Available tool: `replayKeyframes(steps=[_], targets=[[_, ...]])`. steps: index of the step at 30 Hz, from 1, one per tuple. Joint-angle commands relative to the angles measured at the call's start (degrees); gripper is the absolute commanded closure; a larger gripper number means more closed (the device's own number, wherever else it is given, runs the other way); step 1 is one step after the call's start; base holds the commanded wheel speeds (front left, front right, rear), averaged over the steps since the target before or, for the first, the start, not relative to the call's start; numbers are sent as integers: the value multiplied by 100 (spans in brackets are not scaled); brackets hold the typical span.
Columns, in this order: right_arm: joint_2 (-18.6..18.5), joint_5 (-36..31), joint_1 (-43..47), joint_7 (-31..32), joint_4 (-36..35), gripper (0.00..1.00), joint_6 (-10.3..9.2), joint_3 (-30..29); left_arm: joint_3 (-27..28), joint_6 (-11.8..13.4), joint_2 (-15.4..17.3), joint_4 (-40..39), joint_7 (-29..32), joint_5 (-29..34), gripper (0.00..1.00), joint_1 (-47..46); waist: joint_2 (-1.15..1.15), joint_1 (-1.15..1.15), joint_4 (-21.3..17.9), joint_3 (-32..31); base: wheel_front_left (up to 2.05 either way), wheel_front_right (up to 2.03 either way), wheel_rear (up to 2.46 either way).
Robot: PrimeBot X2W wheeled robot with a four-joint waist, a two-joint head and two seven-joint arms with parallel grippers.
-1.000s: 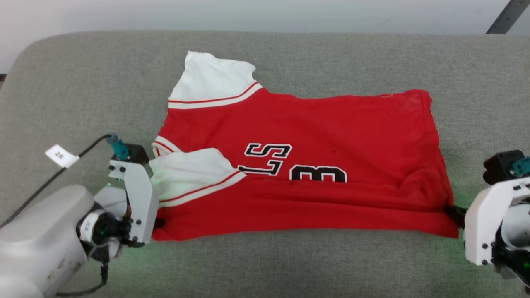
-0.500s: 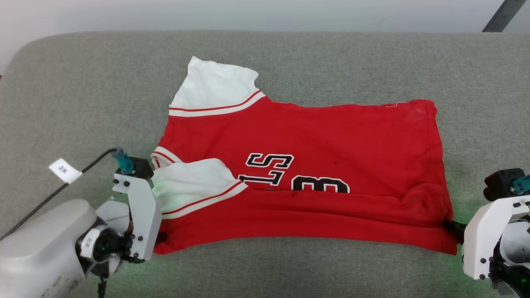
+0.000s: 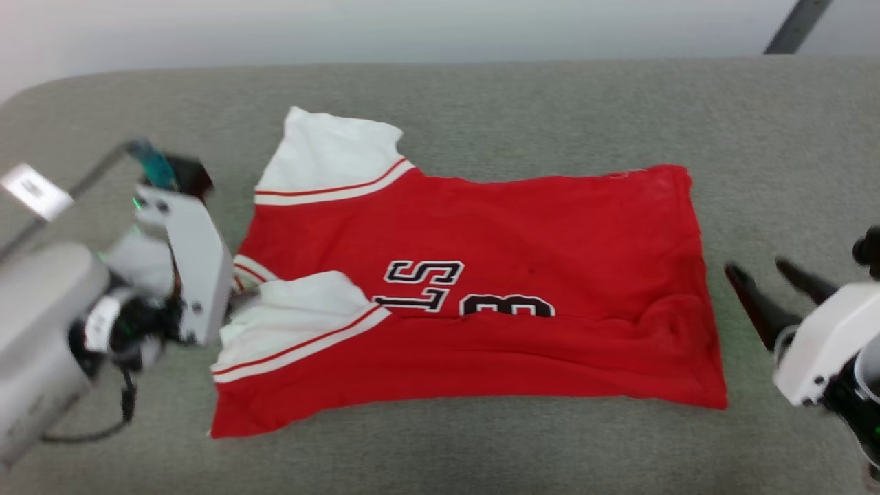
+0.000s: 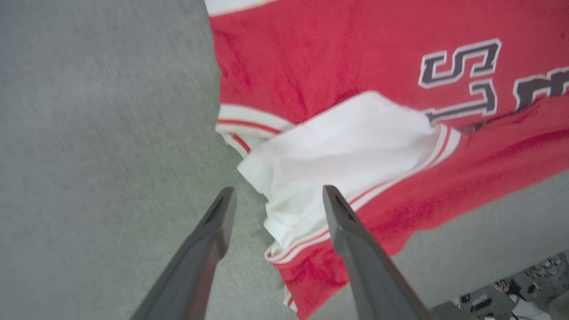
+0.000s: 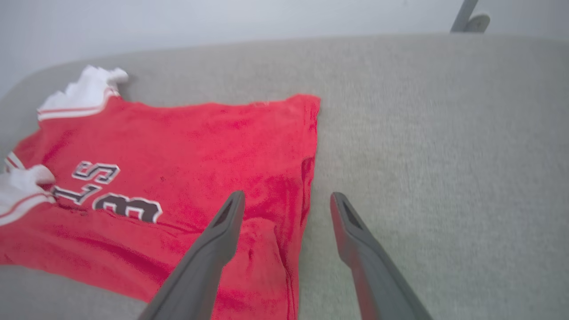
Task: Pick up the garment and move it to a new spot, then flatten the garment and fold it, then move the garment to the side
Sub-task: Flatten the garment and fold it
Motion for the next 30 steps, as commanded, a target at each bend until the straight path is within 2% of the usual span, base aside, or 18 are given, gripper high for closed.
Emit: replayKeyframes(steps=[1,8,15,21,30], targets=[[128,-60,-139,-405,-56,0,-9,-15,60,-33,-46,89,-136,182,0,-170,0,0,-191,114,0,0,0],[271,-470,-571,-2383,172,0,-9,522,226,-447,-337,1057,-939,746,0,-765,0,0,-715,467,0,0,0],[369,-727,-891,-3762,619,0,-9,964,368,-867,-553,2258,-1884,1271,0,-1343,0,0,-1226,918,0,0,0],[443,-670,-999,-4064,914,0,-9,1113,366,-1181,-631,3181,-1999,1422,0,-1735,0,0,-1580,1308,0,0,0],[495,-525,-1068,-3988,1045,0,-9,1292,311,-1441,-720,4241,-1017,1256,0,-2262,0,0,-1863,1755,0,0,0]])
